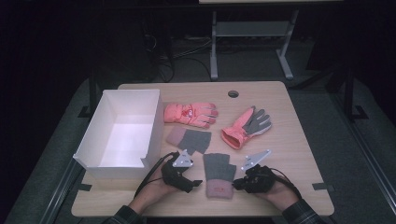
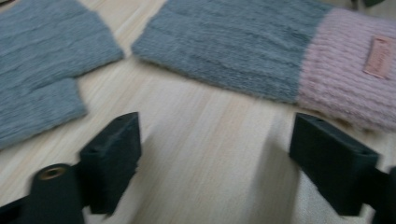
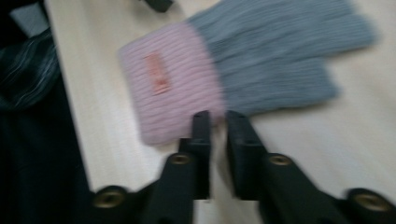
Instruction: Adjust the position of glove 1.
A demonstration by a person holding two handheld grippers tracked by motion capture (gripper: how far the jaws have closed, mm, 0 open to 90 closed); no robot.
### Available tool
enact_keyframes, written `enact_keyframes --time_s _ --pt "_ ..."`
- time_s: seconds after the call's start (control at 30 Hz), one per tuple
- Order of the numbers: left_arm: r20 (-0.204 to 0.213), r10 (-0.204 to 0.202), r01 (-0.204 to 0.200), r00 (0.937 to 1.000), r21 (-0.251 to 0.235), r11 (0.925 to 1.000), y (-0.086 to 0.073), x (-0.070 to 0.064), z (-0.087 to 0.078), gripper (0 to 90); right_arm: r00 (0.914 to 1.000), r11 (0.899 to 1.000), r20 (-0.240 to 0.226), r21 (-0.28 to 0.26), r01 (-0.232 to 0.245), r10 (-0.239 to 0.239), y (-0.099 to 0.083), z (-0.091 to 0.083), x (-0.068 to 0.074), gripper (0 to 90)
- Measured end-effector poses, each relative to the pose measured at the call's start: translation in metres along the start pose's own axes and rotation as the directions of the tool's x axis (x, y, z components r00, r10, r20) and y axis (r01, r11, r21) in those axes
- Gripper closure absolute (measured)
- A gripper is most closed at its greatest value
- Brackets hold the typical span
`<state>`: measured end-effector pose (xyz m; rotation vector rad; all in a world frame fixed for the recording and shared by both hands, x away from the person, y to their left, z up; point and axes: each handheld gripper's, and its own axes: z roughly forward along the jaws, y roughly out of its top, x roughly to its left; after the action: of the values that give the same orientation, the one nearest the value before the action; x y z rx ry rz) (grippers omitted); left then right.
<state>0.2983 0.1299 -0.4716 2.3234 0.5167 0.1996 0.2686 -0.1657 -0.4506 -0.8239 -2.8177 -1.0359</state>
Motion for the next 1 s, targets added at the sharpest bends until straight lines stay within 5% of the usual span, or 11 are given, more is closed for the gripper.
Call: enact_keyframes --time_s 0.1,0.23,0.3,0.43,0.77,1.0 --pt "-0.031 -0.020 0.020 0.9993 -0.011 0.9997 0.006 0.000 -0.004 37.6 0.9977 0.999 0.059 -0.040 -0.031 0.033 -0.005 -0.006 -0.009 58.8" --pt "-0.063 -0.056 0.056 0.9964 -0.002 0.9984 0.019 0.002 -0.009 76.9 0.9901 0.993 0.110 -0.093 -0.077 0.087 -0.012 -0.012 -0.022 36.4" --pt "-0.067 -0.072 0.074 0.9951 0.018 0.9971 0.026 0.006 -0.006 89.5 0.9861 0.990 0.133 -0.116 -0.083 0.099 -0.016 -0.014 -0.030 28.2" --pt "-0.069 -0.086 0.089 0.9939 0.042 0.9952 0.032 0.012 0.005 89.6 0.9722 0.984 0.187 -0.132 -0.118 0.141 -0.023 -0.017 -0.044 16.4" --pt "-0.075 -0.104 0.107 0.9918 0.045 0.9932 0.043 0.018 0.021 89.5 0.9348 0.963 0.275 -0.210 -0.169 0.224 -0.037 -0.024 -0.065 13.5" --pt "-0.063 -0.085 0.089 0.9944 0.068 0.9937 0.054 0.017 0.037 89.5 0.9245 0.957 0.294 -0.226 -0.179 0.243 -0.039 -0.027 -0.066 13.2"
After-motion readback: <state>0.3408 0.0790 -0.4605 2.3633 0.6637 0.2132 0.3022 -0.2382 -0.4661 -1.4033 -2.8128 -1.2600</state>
